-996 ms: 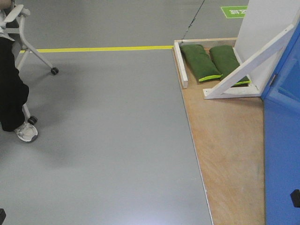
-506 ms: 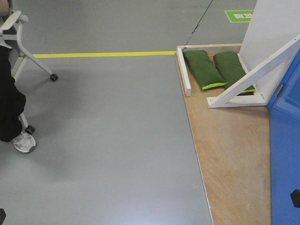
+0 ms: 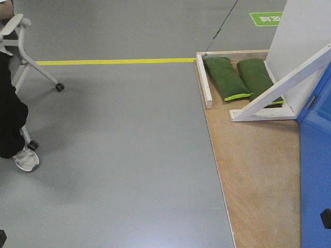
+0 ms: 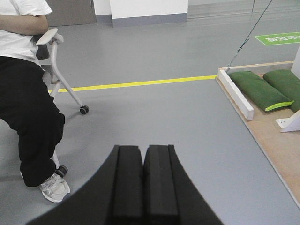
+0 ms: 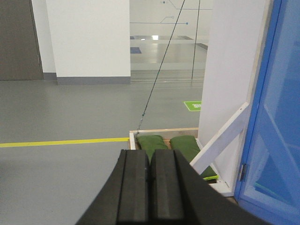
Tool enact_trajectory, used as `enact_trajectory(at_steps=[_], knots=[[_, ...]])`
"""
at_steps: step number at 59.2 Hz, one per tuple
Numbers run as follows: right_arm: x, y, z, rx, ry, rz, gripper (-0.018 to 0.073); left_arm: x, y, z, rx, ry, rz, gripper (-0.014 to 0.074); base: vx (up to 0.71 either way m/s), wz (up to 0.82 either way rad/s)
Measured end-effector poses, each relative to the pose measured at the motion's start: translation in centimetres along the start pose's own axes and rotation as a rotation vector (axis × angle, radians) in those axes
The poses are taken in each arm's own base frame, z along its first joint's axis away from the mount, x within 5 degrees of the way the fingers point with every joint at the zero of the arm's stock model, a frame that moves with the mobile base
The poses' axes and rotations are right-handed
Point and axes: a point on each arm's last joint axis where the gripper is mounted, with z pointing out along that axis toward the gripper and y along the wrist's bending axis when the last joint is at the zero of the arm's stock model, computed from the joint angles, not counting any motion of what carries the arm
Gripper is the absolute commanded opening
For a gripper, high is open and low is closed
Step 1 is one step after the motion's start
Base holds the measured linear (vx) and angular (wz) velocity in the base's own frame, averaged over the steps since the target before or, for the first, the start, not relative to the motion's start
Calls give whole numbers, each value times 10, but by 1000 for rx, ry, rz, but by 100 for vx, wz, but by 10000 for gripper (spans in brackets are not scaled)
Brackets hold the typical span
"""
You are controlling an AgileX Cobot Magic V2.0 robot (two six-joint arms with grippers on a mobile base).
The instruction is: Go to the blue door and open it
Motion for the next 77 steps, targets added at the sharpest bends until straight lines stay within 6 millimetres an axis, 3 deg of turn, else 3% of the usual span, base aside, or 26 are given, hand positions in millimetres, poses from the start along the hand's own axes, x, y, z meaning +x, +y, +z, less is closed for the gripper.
enact_trajectory(at_steps=[24,31,41,57,67,77], knots=[[-4,0,-2,1,22,0,-4,0,0,0,0,0,0,71,0,0],[-37,-2,-11,5,-28,1,-4,0,0,0,0,0,0,71,0,0],[-103,-4,-24,10,-147,1,-4,0,0,0,0,0,0,71,0,0],[-201,-8,-12,16,-225,2,-4,0,0,0,0,0,0,71,0,0],[-235,-15,-9,97,-283,59,-4,0,0,0,0,0,0,71,0,0],[-244,-24,-12,210,-361,256,-4,0,0,0,0,0,0,71,0,0]])
